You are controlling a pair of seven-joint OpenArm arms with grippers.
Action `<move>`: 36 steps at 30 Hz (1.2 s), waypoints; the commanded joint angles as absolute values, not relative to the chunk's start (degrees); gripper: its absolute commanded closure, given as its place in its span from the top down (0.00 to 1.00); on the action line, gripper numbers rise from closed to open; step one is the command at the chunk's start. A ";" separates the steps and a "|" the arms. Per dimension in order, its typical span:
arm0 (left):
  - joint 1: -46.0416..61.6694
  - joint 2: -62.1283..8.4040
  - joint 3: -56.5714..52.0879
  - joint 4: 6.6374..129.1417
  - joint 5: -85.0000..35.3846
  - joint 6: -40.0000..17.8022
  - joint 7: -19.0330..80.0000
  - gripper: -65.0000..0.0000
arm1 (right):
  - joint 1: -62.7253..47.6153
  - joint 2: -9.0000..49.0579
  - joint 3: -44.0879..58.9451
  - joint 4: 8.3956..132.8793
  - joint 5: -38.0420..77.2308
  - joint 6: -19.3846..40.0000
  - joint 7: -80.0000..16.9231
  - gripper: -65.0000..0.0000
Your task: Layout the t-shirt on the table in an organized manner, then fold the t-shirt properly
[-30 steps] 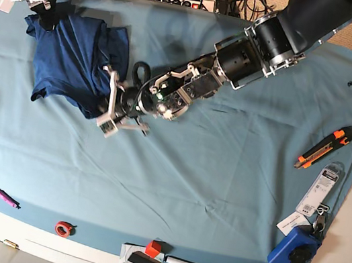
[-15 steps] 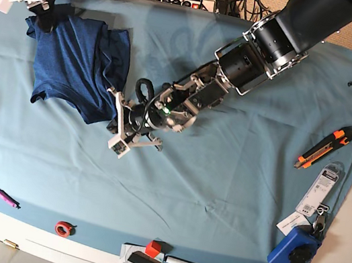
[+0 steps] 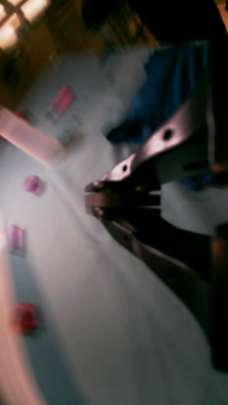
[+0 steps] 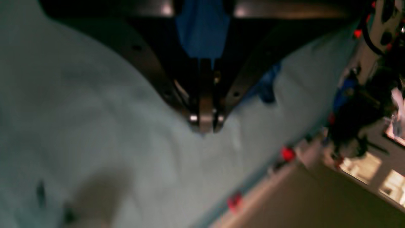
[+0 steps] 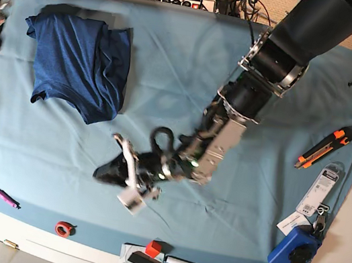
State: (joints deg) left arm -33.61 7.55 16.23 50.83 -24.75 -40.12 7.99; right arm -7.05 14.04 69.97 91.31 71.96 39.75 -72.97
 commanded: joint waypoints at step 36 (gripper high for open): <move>35.97 -20.53 -18.44 105.93 -28.21 -40.00 -3.88 0.00 | -27.40 16.99 61.60 95.22 81.91 40.00 -80.00 0.00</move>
